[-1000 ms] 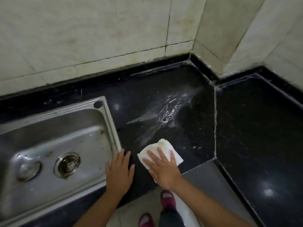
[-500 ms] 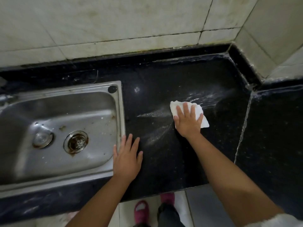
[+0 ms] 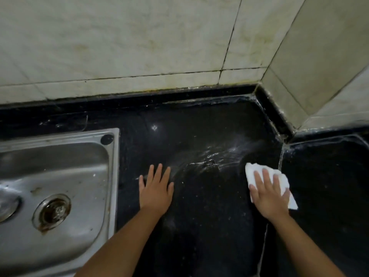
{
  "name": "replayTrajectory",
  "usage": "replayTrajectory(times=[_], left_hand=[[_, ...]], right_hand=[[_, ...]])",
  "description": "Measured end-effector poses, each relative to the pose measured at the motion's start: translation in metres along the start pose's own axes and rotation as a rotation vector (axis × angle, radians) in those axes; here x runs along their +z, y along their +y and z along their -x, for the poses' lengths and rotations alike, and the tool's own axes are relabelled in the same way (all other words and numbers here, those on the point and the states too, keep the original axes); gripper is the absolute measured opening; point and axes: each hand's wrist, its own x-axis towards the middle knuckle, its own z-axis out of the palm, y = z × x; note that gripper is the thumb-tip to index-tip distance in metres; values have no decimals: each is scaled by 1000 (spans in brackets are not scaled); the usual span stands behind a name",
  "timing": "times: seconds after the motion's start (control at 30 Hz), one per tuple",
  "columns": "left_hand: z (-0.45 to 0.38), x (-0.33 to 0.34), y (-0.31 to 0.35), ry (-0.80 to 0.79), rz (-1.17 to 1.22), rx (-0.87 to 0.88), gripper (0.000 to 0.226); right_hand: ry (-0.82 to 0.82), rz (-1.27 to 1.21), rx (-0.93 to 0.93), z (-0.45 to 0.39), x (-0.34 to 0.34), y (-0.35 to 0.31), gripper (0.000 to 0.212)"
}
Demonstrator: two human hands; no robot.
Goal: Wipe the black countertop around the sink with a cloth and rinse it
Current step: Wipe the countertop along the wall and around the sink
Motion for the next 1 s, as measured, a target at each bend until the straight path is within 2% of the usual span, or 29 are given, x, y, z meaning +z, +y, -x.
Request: replayTrajectory(times=[0.1,0.2,0.3,0.43,0.5,0.63,0.7,0.77,0.83,0.9,1.0], left_hand=[[-22,0,9,23,-1,-25,51],[-36,3,10,67,38,-115,51],[-41,9,9,95,88,-153,51],[-42,10,11,99,123,-158,52],[-43,11,10,116,130,-152,52],[-43,13,10,153,166,-123,56],[-43,13,11,151,169,-118,66],[-44,14,10,137,154,-127,66],[-46,14,9,123,141,-134,57],[-47,13,9,99,127,-133,51],[-45,11,8,81,121,-127,53]], right_hand=[[-10,-29,18,-48,-23,-32,51],[27,-7,-118,-65,-15,-84,51],[149,73,-334,-37,12,-117,66],[53,59,-554,39,59,-84,49],[40,35,-509,53,62,-42,48],[63,20,-83,8,17,1,72],[17,-53,53,-31,-4,-14,58],[19,-50,32,-69,-18,-55,50],[25,-51,-62,-86,-21,-100,49],[27,-43,-174,-77,-10,-134,50],[121,42,-359,-20,22,-141,66]])
